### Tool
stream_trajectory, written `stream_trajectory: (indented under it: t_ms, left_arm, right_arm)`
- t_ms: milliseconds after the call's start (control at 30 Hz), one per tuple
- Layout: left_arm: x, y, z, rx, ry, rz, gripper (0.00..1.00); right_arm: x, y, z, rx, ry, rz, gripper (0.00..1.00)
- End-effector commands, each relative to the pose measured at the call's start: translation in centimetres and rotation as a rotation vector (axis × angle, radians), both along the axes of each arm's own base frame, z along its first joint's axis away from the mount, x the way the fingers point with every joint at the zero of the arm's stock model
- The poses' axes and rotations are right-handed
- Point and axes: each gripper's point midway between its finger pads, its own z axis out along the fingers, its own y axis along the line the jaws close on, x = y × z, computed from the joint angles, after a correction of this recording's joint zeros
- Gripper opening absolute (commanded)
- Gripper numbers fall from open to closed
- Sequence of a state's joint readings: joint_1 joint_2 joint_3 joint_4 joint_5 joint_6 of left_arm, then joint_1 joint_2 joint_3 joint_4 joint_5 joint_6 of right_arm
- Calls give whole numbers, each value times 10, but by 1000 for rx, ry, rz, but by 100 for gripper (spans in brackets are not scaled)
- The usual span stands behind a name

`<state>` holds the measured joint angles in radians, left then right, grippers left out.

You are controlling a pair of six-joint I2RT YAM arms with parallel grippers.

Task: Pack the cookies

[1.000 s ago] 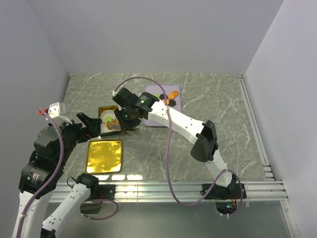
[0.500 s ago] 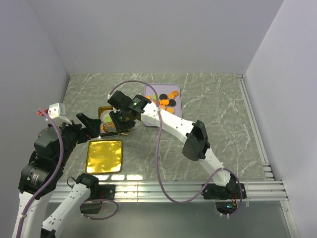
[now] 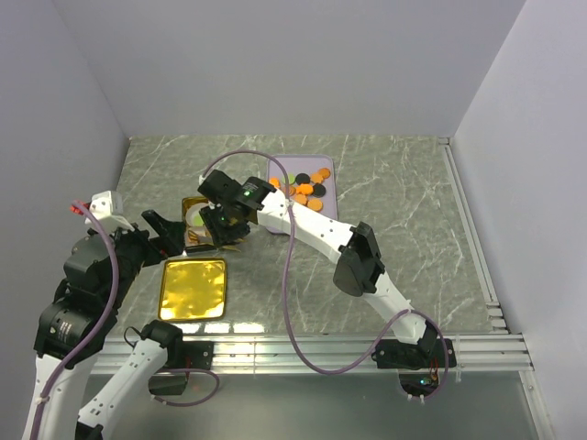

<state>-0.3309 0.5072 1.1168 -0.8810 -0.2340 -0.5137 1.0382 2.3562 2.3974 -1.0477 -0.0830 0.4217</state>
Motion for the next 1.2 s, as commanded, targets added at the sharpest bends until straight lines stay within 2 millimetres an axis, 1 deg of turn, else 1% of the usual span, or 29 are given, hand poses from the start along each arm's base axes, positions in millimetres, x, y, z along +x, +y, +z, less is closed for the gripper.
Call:
stream_trajectory:
  t_ms: [0, 67, 167, 200, 267, 300, 367, 400, 433, 467, 500, 533, 567, 600, 633, 667, 700, 733, 767, 800, 833, 867, 900, 933, 967, 1033, 1067, 1133, 1167]
  left_arm:
    - [6, -1, 11, 22, -34, -6, 99]
    - [8, -1, 11, 26, -34, -9, 99]
    - [10, -1, 10, 31, -31, -5, 100]
    - [10, -1, 11, 32, -33, -4, 99]
    - [11, 0, 11, 33, -33, 0, 99]
    - [11, 0, 12, 32, -38, 3, 99]
    - [11, 1, 13, 30, -41, 5, 99]
    - [11, 0, 13, 29, -44, 5, 99]
    - [12, 1, 13, 28, -44, 7, 99]
    - [11, 1, 14, 26, -46, 8, 99]
    - [12, 1, 14, 26, -44, 10, 100]
    - [11, 2, 15, 23, -48, 13, 100]
    - [10, 2, 15, 21, -48, 15, 99]
    - [10, 2, 14, 22, -47, 17, 99]
    - [10, 2, 14, 19, -49, 17, 99]
    - [10, 2, 14, 17, -50, 16, 99]
    - [9, 2, 13, 17, -51, 16, 99]
    - [10, 2, 13, 16, -50, 14, 99]
    - [10, 1, 12, 14, -49, 10, 99]
    - [10, 0, 13, 12, -54, 7, 100]
    - [11, -1, 12, 10, -51, 5, 99]
    - [12, -2, 12, 9, -51, 0, 99]
    - [12, -3, 13, 8, -52, -3, 99]
    - [14, -4, 13, 8, -50, -4, 99]
    - [14, -4, 17, 0, -58, -6, 99]
    - [19, -7, 24, -21, -58, -1, 99]
    - [18, -7, 39, -39, -87, 1, 99]
    - [25, -9, 55, -68, -110, 8, 99]
    - [23, -9, 74, -90, -152, 12, 100]
  right_arm:
    - [14, 5, 26, 57, -64, -19, 53]
    - [16, 3, 30, 59, -72, -28, 53]
    - [21, -2, 46, 79, -98, -42, 53]
    - [22, -4, 56, 94, -108, -44, 53]
    - [23, -7, 66, 106, -124, -51, 53]
    - [23, -10, 76, 122, -134, -57, 53]
    - [24, -15, 82, 122, -145, -64, 53]
    - [22, -18, 92, 133, -157, -64, 53]
    - [23, -22, 95, 131, -164, -70, 53]
    - [22, -26, 93, 122, -159, -73, 53]
    - [25, -35, 104, 130, -184, -95, 53]
    - [27, -40, 107, 130, -189, -105, 53]
    - [32, -49, 99, 112, -183, -125, 52]
    - [33, -59, 112, 128, -200, -143, 52]
    - [34, -66, 112, 124, -201, -156, 53]
    - [35, -75, 104, 101, -191, -167, 52]
    - [42, -90, 111, 102, -204, -196, 52]
    - [44, -98, 109, 85, -208, -213, 52]
    - [46, -109, 99, 55, -200, -230, 52]
    - [52, -122, 105, 56, -214, -259, 52]
    - [55, -132, 103, 42, -218, -276, 52]
    - [55, -141, 91, 17, -207, -288, 52]
    - [56, -150, 95, 20, -214, -303, 52]
    - [62, -161, 91, 9, -212, -332, 53]
    - [62, -170, 80, -19, -202, -347, 53]
    - [69, -188, 76, -40, -203, -394, 53]
    - [70, -198, 67, -71, -195, -417, 53]
    - [72, -208, 60, -96, -186, -441, 53]
    - [75, -216, 52, -119, -178, -461, 53]
